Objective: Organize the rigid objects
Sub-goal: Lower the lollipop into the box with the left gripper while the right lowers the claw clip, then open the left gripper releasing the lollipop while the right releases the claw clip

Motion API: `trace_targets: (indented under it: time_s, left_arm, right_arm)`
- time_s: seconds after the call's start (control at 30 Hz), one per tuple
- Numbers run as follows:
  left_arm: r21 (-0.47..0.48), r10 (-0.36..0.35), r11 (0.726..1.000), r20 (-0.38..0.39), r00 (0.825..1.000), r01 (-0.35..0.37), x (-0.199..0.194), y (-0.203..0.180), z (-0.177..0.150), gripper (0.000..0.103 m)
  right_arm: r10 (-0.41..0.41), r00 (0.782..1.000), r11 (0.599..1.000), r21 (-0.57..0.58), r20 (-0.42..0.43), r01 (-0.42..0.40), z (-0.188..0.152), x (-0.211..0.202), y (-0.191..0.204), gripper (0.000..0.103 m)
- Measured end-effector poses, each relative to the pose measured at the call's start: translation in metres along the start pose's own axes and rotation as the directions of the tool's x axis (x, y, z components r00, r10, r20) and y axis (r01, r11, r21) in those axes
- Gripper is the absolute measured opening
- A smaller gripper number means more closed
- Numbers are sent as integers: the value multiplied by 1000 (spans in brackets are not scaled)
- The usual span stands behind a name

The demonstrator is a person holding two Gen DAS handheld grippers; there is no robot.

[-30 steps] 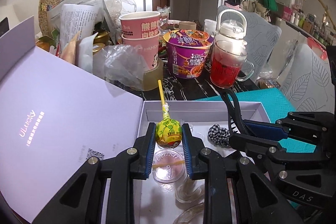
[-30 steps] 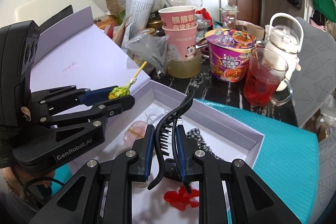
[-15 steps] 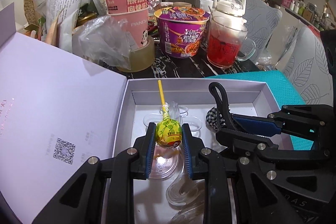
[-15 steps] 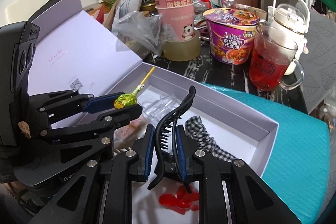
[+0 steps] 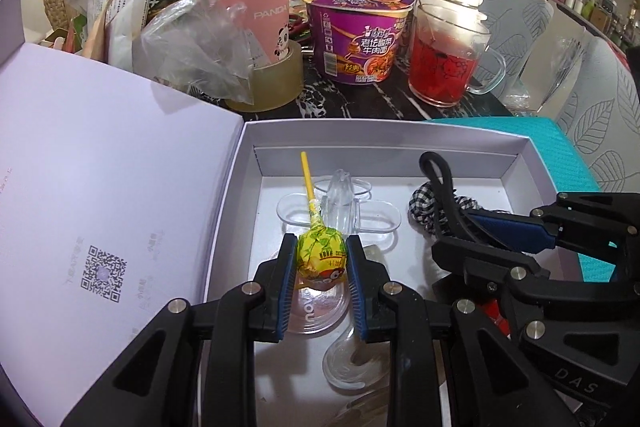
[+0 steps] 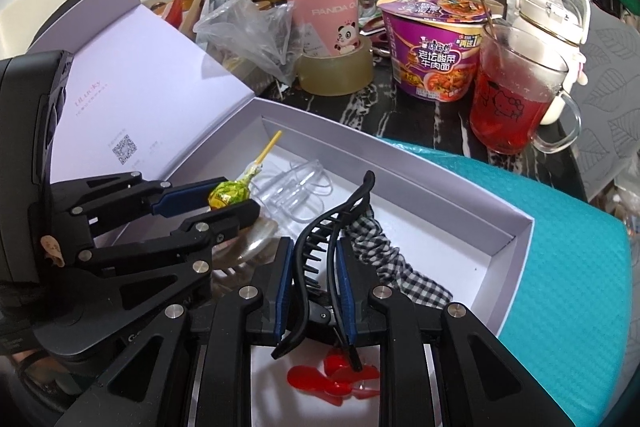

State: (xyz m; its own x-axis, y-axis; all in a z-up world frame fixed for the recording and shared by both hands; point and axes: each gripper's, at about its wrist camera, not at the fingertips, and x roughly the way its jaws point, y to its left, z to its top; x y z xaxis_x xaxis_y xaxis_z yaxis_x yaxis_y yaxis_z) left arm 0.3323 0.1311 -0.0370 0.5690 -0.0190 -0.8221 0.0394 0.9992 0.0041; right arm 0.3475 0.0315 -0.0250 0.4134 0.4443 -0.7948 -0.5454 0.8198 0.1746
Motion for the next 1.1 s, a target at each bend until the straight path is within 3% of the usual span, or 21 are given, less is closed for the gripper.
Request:
trace_targets:
  time_s: [0.5,0.57,0.63,0.87,1.1]
  left_arm:
    - [-10,-32,999,-71,997,31,5,0,0,24]
    - [-10,-26,1000,-71,997,25,4,-1,0,25]
    - [-13,-30,999,-72,997,29,1,-2,1,25]
    - [-20,-22,1000,-40,999,21,-16,-3,4,25]
    - [-30,-18,999,-9,1000,18,-32,0,6,25]
  right_arm:
    - [-24,1000,1000,12,7,24,-1,-9,-1,22]
    - [-29,1000,999,21,13,29,-1,-12,-2,33]
    - [-39,999,999,21,18,38,0,-14,-3,37]
    - [-101,994,995,9,39,101,1,-29,-4,37]
    - [-108,993,994,34,48,106,-6,-41,-5,37]
